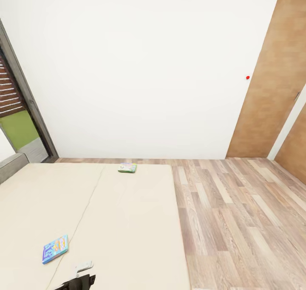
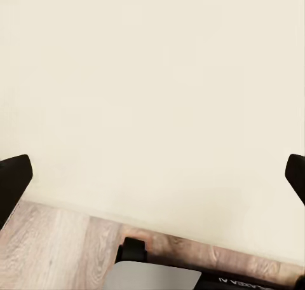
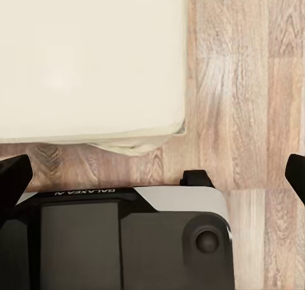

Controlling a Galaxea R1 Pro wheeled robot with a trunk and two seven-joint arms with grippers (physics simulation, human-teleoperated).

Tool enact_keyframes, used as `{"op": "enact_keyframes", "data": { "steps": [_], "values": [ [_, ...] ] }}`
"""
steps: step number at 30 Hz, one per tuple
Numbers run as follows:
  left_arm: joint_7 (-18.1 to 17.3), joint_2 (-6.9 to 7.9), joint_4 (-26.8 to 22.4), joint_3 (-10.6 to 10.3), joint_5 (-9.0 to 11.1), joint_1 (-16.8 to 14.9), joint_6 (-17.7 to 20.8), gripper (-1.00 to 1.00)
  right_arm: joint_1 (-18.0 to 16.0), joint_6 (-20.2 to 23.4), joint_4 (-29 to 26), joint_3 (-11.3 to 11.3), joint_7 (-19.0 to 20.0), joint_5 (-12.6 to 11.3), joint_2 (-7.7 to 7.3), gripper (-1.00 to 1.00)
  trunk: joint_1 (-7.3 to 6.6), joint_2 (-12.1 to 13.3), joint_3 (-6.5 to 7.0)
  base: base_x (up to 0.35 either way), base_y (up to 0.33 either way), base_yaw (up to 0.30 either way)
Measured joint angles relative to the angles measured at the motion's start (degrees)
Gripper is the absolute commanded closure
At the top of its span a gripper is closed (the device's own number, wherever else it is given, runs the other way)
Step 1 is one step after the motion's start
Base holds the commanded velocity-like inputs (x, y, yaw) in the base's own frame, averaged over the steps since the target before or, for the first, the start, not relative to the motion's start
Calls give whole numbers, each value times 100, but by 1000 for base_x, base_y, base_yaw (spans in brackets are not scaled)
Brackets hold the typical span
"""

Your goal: Put all the toys in the child's room - the three board games (two on the bed and one on the table), the two jigsaw puzzles on the table, and the tennis ball on the table - inside the toy box on the table in the child's room.

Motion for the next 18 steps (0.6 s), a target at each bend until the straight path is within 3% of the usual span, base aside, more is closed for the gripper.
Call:
{"op": "enact_keyframes", "data": {
  "steps": [18],
  "values": [
    [0,2,0,2,0,0,0,-100,-1,1,0,0,0,0,-2,-100,0,0,0,0,276,0]
  ]
}}
